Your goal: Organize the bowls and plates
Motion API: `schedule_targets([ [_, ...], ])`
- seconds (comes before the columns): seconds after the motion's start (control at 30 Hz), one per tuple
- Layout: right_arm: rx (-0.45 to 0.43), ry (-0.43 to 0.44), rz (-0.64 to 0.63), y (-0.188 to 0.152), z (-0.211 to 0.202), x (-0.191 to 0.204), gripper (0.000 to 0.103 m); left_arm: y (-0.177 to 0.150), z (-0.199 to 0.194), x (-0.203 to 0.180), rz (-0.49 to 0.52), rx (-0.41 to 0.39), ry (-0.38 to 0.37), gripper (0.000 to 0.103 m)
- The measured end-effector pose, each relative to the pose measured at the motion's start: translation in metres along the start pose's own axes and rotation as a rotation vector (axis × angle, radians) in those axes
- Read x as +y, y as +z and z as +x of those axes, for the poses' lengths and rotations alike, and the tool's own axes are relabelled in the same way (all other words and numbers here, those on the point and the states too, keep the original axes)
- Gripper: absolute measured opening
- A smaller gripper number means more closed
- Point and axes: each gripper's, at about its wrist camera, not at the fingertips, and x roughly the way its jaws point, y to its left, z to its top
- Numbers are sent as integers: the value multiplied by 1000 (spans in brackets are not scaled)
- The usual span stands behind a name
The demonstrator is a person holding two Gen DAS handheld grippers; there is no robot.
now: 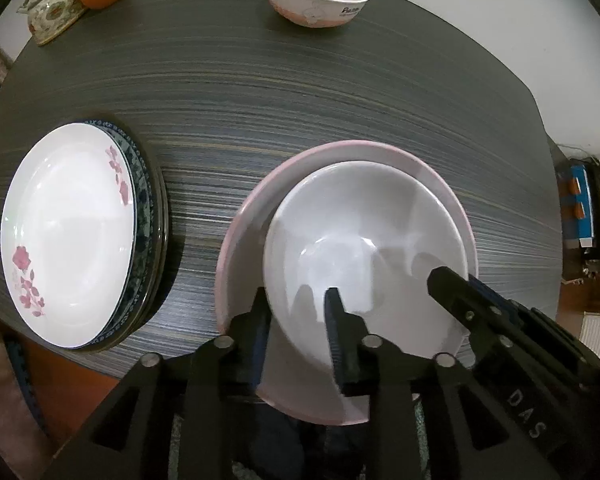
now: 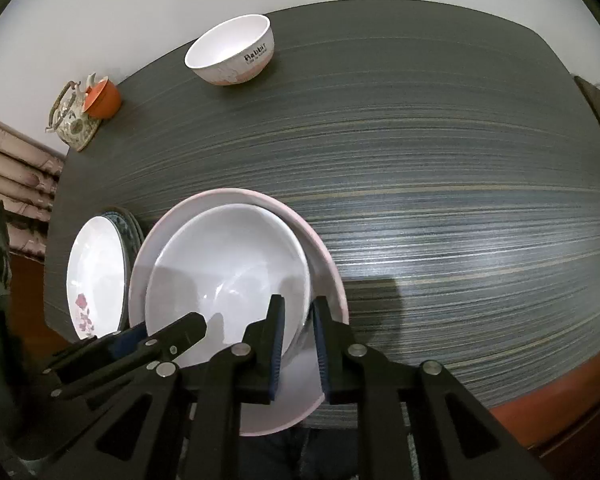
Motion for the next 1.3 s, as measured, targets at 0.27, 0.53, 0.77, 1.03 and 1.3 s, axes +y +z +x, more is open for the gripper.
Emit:
schedule_targets([
  [0.27,4,-5,1,0,1,1,17,0,-2,1,6,4,-8,30],
  [0.53,2,-12,-2,-2,-2,3,18,2,-9,2,16,-13,-12,36],
  [0.77,-24,-15,-6,-1,-11,5,20,5,-20,1,31,-48,-19,37],
  [1.03,-76,-15,-42,1,-25,9,20,9,-34,4,54,-111,-27,42],
  [1.3,-131,-26,-67,9,-32,10,20,15,-48,2,73,-197,-12,45],
])
